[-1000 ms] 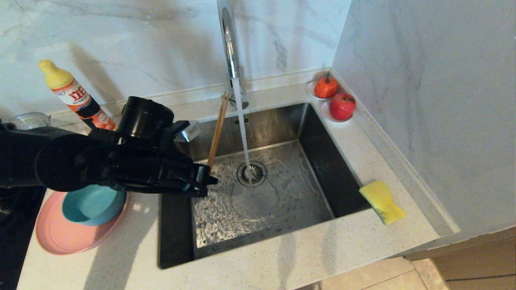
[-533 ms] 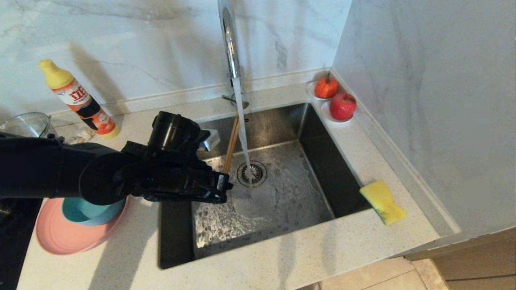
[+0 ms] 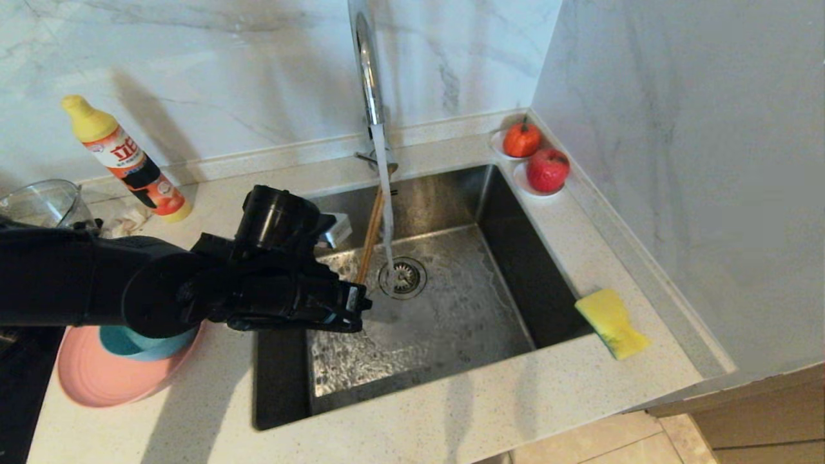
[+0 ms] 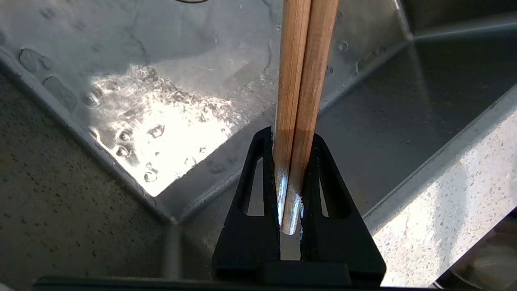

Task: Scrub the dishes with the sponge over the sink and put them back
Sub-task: Rinse the chopsticks

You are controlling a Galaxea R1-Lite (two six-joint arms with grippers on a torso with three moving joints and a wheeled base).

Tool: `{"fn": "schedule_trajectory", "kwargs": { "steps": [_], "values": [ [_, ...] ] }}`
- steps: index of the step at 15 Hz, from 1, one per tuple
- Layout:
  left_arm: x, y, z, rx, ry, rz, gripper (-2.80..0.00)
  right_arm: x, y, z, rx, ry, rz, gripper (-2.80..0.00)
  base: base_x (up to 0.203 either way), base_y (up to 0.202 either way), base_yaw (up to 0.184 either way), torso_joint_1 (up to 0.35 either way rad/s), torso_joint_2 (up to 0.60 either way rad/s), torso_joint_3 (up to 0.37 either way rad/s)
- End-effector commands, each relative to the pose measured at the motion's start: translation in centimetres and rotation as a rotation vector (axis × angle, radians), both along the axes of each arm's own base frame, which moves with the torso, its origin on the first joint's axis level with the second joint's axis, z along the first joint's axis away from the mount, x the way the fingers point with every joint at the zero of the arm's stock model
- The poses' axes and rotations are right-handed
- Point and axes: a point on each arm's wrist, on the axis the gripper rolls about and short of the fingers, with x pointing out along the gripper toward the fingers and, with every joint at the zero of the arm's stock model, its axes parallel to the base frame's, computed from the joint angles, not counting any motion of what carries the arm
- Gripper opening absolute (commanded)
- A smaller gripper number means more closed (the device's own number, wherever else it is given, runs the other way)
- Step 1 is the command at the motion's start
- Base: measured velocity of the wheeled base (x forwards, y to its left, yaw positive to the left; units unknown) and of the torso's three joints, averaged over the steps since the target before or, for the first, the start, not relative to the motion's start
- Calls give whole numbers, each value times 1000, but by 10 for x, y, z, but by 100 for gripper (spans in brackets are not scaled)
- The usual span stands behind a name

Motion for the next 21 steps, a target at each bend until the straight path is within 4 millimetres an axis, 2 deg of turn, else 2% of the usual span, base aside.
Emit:
{"fn": "schedule_trajectory", "kwargs": {
  "steps": [1, 13, 17, 21],
  "values": [
    [-5, 2, -7, -9, -17, -5, -280, 0, 0, 0, 0, 0, -2, -280, 0, 0, 0, 0, 0, 0],
    [-12, -4, -20, -4, -19, -38, -280, 0, 0, 0, 0, 0, -2, -280, 0, 0, 0, 0, 0, 0],
    [-5, -7, -14, -41, -60, -25, -280, 0, 0, 0, 0, 0, -1, -280, 0, 0, 0, 0, 0, 0],
    [-7, -6, -21, -51, -29, -7, -280, 0, 0, 0, 0, 0, -2, -280, 0, 0, 0, 0, 0, 0]
  ]
}}
